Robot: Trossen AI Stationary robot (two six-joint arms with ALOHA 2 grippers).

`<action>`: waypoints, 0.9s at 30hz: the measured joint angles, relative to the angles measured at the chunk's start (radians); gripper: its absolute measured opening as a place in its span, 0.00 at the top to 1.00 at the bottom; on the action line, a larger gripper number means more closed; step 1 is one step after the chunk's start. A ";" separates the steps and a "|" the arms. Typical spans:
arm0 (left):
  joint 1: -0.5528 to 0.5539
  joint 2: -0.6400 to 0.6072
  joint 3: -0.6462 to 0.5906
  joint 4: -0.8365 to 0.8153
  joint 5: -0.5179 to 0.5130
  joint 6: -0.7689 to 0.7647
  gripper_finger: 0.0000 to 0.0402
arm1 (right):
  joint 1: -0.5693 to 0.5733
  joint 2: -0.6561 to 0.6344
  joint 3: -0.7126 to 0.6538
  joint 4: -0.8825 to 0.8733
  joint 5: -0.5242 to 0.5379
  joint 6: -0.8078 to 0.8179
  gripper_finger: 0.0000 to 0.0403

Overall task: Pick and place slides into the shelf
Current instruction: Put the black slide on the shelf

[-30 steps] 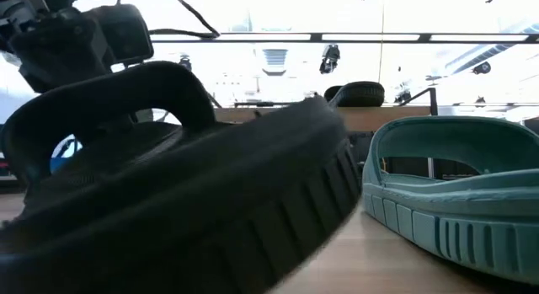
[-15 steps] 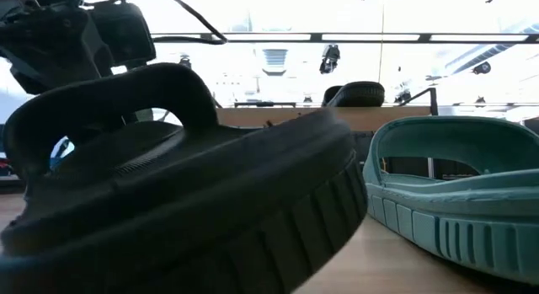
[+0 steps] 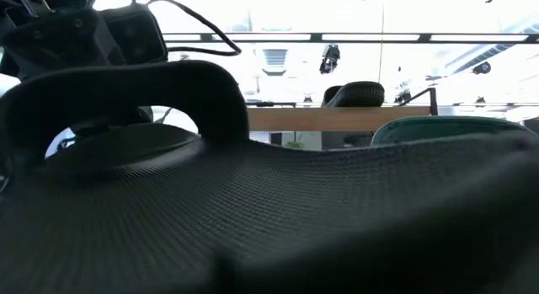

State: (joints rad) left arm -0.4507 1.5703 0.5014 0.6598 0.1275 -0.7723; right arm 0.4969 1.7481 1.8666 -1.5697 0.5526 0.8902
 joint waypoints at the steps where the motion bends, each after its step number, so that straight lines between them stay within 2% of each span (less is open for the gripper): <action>1: 0.000 0.002 0.000 0.006 0.003 0.001 0.96 | 0.000 0.000 -0.002 -0.001 0.000 0.000 0.52; 8: 0.000 -0.009 -0.002 0.010 0.011 0.006 0.99 | 0.000 0.000 -0.020 -0.001 0.000 -0.004 0.52; 13: 0.002 -0.091 -0.003 -0.037 0.014 0.029 1.00 | 0.000 -0.001 -0.022 -0.001 0.000 -0.004 0.52; 17: 0.017 -0.221 -0.002 -0.128 -0.016 0.051 1.00 | 0.000 -0.005 -0.014 0.002 0.026 -0.009 0.52; 21: 0.050 -0.396 0.008 -0.208 -0.103 0.098 1.00 | 0.000 -0.014 -0.006 0.003 0.072 -0.003 0.52; 27: 0.133 -0.620 0.109 -0.348 -0.259 0.266 1.00 | -0.001 -0.057 -0.006 -0.001 0.235 0.137 0.52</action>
State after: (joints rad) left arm -0.3174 0.9502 0.6108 0.3122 -0.1317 -0.5066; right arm 0.4954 1.6909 1.8603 -1.5711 0.7878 1.0274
